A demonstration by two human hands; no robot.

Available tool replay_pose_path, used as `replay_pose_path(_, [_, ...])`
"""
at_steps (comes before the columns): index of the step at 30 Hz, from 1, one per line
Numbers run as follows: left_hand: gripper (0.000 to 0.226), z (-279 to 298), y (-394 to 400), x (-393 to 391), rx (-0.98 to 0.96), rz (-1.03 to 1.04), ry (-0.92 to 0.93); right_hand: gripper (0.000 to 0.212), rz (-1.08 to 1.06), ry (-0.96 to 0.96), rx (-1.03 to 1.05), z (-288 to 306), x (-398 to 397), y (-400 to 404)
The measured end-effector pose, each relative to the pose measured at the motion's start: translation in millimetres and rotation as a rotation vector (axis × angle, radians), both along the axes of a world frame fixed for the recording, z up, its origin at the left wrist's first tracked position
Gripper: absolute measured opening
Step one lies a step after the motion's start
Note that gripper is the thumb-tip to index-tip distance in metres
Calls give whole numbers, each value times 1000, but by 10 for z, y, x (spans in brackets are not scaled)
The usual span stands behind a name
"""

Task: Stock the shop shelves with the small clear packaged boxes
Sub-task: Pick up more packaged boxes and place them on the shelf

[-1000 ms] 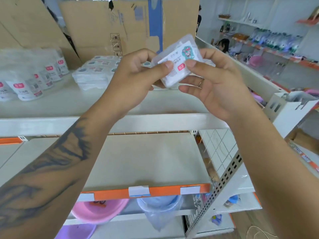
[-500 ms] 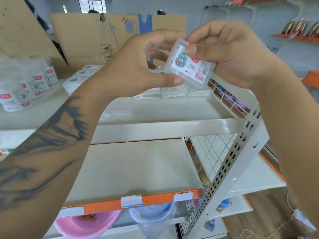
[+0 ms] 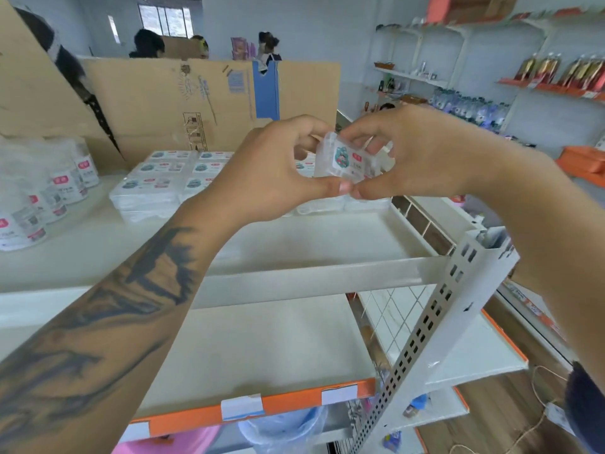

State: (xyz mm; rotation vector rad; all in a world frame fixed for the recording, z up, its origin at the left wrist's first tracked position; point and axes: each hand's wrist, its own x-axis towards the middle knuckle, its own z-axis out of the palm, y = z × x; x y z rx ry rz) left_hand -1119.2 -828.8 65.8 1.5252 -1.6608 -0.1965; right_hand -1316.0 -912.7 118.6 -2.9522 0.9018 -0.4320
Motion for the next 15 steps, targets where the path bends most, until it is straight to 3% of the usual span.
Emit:
replay_pose_path(7, [88,-200,406,381,225,254,-371,65,-186,155,-5,-132,-31,-482])
replay_pose_path(11, [93,-276,628,630,374,288,-396,64,-226,230,6,-224,57,-691])
replay_pose_path(15, [82,-301,779,732,200,358,-453,63,-219,237,81,-314,94,-837])
